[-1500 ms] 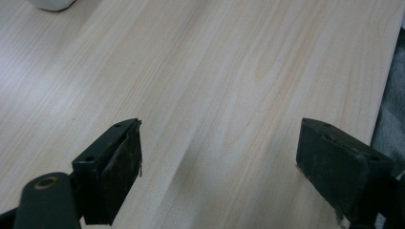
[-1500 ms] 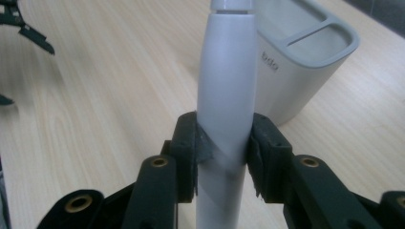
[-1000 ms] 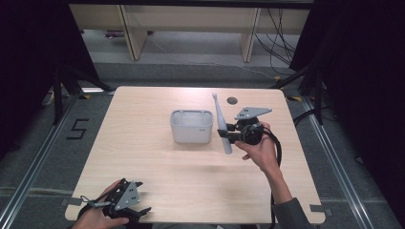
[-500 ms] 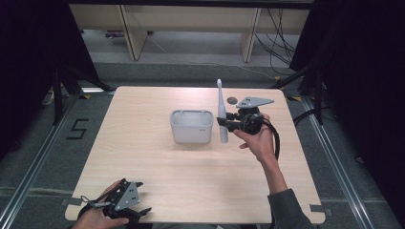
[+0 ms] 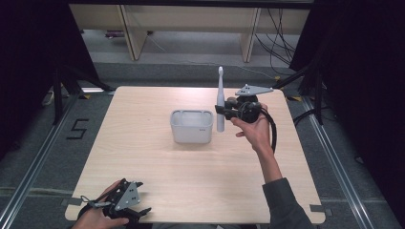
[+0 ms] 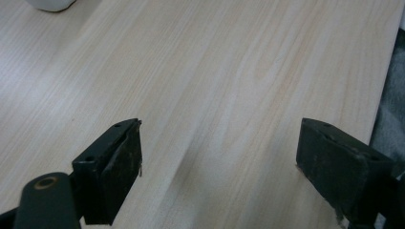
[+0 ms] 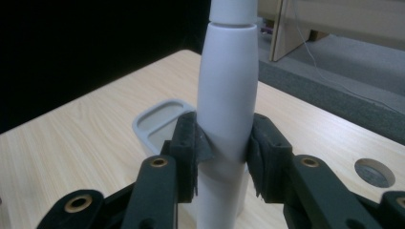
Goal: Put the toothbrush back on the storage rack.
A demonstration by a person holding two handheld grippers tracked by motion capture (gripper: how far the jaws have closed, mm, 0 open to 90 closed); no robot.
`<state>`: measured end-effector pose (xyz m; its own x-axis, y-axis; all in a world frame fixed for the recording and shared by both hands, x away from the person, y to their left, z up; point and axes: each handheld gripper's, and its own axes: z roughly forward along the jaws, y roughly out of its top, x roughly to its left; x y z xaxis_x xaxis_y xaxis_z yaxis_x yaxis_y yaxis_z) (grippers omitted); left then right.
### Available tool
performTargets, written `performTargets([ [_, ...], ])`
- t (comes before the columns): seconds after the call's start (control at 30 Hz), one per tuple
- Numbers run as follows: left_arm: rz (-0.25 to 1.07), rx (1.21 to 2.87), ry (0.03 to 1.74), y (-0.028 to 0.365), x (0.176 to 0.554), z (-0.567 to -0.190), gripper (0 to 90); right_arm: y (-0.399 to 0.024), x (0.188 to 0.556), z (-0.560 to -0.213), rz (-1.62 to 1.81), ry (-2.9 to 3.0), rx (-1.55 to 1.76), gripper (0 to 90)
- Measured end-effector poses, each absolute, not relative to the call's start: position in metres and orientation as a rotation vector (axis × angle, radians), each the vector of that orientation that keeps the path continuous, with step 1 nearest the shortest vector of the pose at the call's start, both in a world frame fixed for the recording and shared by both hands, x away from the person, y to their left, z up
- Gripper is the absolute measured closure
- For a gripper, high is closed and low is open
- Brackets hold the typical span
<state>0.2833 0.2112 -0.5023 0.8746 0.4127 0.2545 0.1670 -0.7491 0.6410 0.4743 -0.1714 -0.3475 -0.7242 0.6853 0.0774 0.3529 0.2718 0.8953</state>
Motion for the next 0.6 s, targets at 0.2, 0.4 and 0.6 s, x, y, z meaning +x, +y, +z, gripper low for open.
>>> performTargets([
  [0.2, 0.514, 2.413, 0.42, 0.211, 0.284, -0.502, 15.4, -0.165, 0.478, -0.343, 1.452, 2.216, 0.954, 66.8],
  [0.4, 0.491, 2.421, 0.41, 0.212, 0.284, -0.501, 15.4, -0.157, 0.488, -0.338, 1.441, 2.192, 0.939, 66.8],
  [0.6, 0.5, 2.413, 0.41, 0.211, 0.283, -0.502, 15.4, -0.149, 0.493, -0.337, 1.464, 2.177, 0.939, 66.8],
])
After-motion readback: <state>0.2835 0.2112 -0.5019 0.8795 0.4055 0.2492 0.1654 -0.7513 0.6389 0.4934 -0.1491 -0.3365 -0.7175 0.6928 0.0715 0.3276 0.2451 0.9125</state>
